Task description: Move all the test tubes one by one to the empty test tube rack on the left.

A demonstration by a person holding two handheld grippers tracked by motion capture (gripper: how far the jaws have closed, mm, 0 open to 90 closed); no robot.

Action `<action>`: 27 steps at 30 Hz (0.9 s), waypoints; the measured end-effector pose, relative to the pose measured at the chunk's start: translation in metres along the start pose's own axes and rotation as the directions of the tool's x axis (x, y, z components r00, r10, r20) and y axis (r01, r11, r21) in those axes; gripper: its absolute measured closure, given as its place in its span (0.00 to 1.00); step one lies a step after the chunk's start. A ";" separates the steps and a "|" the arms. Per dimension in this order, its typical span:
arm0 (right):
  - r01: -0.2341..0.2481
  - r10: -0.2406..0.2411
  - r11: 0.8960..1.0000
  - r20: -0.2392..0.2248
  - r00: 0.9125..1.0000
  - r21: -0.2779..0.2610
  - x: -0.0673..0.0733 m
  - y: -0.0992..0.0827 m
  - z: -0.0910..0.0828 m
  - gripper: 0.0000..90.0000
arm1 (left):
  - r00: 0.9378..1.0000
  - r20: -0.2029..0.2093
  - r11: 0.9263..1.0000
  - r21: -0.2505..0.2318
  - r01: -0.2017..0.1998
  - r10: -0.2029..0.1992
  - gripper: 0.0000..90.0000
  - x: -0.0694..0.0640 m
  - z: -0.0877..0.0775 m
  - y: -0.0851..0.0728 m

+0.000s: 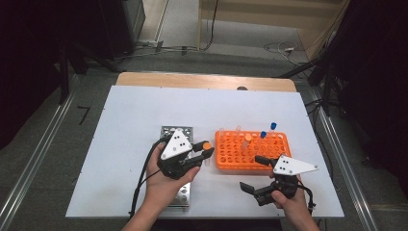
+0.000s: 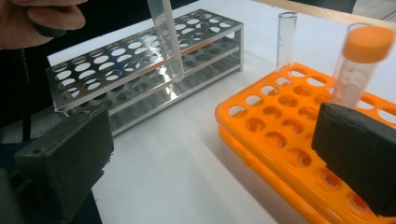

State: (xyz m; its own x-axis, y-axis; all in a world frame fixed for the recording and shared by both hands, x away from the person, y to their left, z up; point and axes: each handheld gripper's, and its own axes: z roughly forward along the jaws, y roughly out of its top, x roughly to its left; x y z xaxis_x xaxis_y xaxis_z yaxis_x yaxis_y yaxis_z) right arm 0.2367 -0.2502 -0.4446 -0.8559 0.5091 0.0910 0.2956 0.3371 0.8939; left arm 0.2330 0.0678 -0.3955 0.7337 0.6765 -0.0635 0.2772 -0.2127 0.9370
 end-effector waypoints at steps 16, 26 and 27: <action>-0.050 0.052 0.999 0.078 0.996 -0.019 -0.022 -0.020 -0.045 0.00 | 0.995 -0.095 0.999 -0.034 0.024 -0.027 0.79 0.042 -0.013 0.014; -0.071 0.072 0.997 0.100 0.992 -0.012 -0.032 -0.027 -0.050 0.00 | 0.988 -0.144 0.998 -0.041 0.045 -0.051 0.79 0.070 -0.004 0.018; -0.075 0.076 0.997 0.101 0.992 -0.013 -0.032 -0.027 -0.050 0.00 | 0.988 -0.146 0.998 -0.040 0.049 -0.055 0.79 0.073 -0.003 0.019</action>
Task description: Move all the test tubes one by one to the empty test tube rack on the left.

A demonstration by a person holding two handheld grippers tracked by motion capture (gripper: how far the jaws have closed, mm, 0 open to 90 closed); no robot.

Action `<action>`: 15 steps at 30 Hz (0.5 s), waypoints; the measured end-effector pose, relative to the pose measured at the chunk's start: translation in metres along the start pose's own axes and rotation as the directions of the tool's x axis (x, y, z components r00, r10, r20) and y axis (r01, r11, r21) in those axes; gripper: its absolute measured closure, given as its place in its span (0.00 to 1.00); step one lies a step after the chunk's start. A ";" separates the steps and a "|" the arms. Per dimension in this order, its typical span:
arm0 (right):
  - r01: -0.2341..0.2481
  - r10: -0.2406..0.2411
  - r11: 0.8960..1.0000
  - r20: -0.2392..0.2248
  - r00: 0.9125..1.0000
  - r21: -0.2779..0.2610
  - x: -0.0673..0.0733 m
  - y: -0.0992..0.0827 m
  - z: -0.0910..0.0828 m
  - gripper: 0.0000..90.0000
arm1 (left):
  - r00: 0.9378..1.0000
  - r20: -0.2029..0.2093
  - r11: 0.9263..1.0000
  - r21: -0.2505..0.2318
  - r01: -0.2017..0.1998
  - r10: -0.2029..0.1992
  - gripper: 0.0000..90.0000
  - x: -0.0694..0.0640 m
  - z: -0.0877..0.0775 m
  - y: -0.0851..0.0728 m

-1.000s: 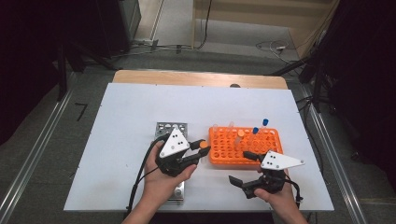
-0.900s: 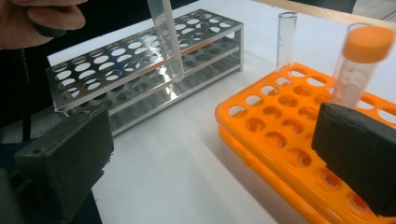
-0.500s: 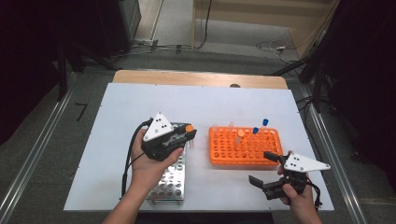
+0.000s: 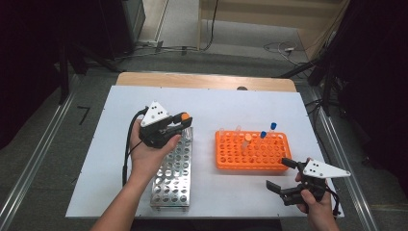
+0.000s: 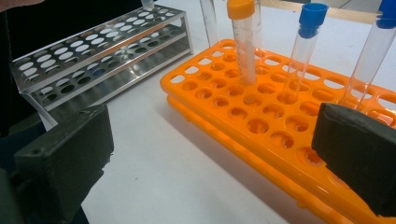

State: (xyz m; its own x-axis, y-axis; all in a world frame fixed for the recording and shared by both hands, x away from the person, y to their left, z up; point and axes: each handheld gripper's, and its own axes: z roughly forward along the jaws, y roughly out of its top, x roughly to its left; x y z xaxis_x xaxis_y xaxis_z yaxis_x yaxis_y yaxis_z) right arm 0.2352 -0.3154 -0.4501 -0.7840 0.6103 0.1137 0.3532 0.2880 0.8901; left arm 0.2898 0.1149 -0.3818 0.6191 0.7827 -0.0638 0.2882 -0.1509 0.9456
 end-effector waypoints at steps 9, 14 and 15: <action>-0.004 0.004 1.000 0.005 1.000 0.002 -0.002 -0.001 0.002 0.00 | 0.999 -0.044 1.000 0.020 0.019 -0.019 0.79 0.014 0.021 -0.004; -0.003 0.003 1.000 0.006 1.000 -0.003 -0.003 -0.001 0.002 0.00 | 0.998 -0.058 0.999 0.039 0.023 -0.021 0.79 0.018 0.029 -0.009; -0.003 0.003 1.000 0.007 1.000 -0.002 -0.003 -0.001 0.002 0.00 | 0.998 -0.057 0.999 0.044 0.023 -0.020 0.79 0.019 0.031 -0.010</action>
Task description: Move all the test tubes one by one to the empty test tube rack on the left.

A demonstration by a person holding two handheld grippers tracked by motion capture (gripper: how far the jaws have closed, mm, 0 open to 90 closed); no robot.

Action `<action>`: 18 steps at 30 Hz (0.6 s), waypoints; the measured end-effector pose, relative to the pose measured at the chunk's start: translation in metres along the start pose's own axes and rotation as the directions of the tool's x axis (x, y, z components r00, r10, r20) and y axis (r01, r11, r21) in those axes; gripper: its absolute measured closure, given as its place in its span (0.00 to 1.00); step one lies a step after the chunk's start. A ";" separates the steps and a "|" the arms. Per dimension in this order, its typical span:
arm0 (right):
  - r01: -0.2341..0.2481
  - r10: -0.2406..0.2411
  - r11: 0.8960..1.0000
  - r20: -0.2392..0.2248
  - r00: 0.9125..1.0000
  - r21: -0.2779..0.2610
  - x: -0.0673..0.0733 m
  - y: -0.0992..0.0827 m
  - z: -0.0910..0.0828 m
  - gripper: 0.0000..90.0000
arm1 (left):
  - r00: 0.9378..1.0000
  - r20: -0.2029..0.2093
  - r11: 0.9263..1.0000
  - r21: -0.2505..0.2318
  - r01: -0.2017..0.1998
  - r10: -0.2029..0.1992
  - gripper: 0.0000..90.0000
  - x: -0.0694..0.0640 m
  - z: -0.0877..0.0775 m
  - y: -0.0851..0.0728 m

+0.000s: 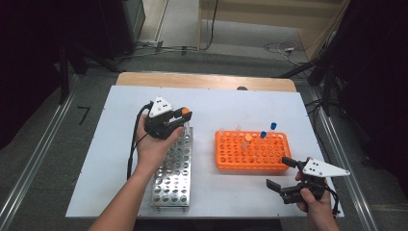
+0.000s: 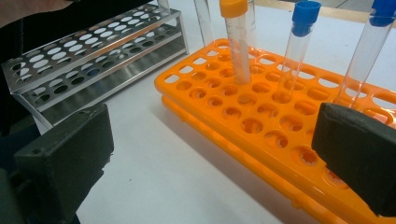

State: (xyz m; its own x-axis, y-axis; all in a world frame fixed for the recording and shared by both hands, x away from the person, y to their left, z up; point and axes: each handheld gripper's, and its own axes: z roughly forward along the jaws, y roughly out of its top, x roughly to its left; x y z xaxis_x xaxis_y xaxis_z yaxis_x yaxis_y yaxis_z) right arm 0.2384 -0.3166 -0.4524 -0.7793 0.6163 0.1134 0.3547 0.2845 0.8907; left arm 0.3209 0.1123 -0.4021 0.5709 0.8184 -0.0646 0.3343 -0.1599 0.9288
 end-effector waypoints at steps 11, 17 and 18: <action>0.004 -0.004 1.000 0.009 1.000 0.005 -0.001 0.000 0.001 0.00 | 1.000 -0.013 0.998 0.061 -0.015 0.016 0.79 -0.002 0.011 -0.011; 0.002 -0.002 1.000 0.011 1.000 0.005 0.000 -0.001 0.002 0.00 | 1.000 -0.018 0.996 0.090 -0.017 0.019 0.79 -0.003 0.013 -0.013; 0.003 -0.003 1.000 0.011 1.000 0.005 0.000 -0.001 0.002 0.00 | 1.000 -0.017 0.995 0.098 -0.018 0.020 0.79 -0.003 0.014 -0.014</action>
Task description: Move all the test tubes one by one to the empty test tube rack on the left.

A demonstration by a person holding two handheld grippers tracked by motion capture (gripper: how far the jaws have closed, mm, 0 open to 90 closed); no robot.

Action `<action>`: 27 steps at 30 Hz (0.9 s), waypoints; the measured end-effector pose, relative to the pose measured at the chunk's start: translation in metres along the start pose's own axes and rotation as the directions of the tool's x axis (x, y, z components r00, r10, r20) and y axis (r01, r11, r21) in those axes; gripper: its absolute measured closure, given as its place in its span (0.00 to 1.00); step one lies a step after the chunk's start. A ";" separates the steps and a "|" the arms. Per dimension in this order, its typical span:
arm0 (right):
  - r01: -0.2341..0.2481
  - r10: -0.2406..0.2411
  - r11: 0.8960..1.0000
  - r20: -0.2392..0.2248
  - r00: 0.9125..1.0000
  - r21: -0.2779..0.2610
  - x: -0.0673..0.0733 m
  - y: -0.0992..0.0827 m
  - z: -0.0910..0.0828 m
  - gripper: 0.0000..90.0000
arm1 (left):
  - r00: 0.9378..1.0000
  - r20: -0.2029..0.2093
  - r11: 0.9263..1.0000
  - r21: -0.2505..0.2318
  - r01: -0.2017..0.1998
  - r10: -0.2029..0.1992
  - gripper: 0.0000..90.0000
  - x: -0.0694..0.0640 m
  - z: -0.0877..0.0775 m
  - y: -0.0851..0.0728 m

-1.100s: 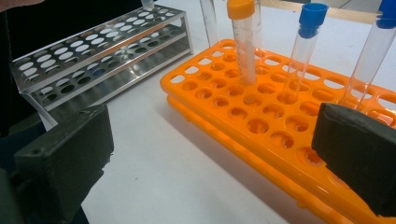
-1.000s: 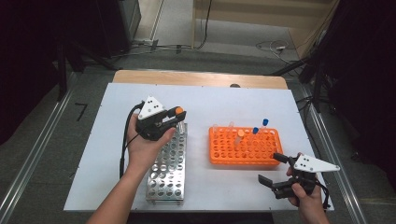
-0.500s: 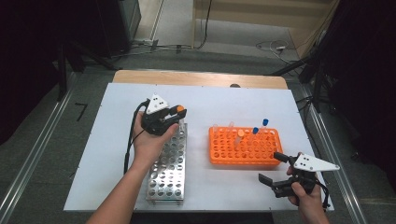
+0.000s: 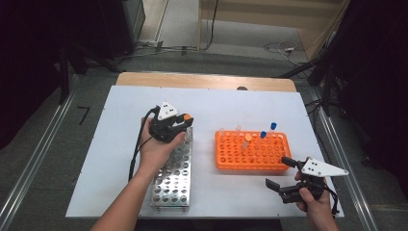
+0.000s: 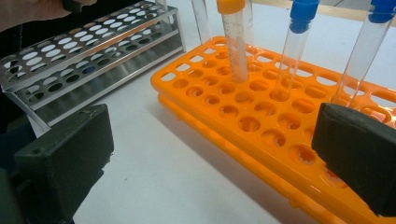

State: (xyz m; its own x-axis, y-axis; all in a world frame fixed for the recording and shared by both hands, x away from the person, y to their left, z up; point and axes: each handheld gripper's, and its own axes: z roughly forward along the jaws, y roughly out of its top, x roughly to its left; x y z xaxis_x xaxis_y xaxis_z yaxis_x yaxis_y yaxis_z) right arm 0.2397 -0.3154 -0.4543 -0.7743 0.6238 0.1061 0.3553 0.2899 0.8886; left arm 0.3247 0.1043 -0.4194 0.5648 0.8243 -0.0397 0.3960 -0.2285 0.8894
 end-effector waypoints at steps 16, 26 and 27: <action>0.002 -0.002 1.000 0.001 1.000 0.002 0.000 0.002 0.004 0.00 | 0.996 0.041 0.996 -0.023 0.086 -0.085 0.58 0.006 -0.010 -0.002; 0.013 -0.013 1.000 -0.009 1.000 0.001 0.006 0.010 0.013 0.00 | 0.991 0.111 0.993 -0.084 0.083 -0.074 0.17 -0.005 -0.038 -0.004; 0.014 -0.014 1.000 -0.001 1.000 -0.001 0.007 0.011 0.015 0.00 | 0.990 0.121 0.993 -0.084 0.079 -0.068 0.12 -0.007 -0.041 -0.004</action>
State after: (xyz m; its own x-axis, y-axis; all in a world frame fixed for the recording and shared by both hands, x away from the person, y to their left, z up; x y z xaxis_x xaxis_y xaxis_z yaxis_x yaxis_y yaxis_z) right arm 0.2463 -0.2974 -0.4502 -0.7799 0.6188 0.0942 0.3441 0.2981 0.8904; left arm 0.2893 0.1211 -0.4042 0.6201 0.7691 -0.1550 0.3768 -0.1186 0.9187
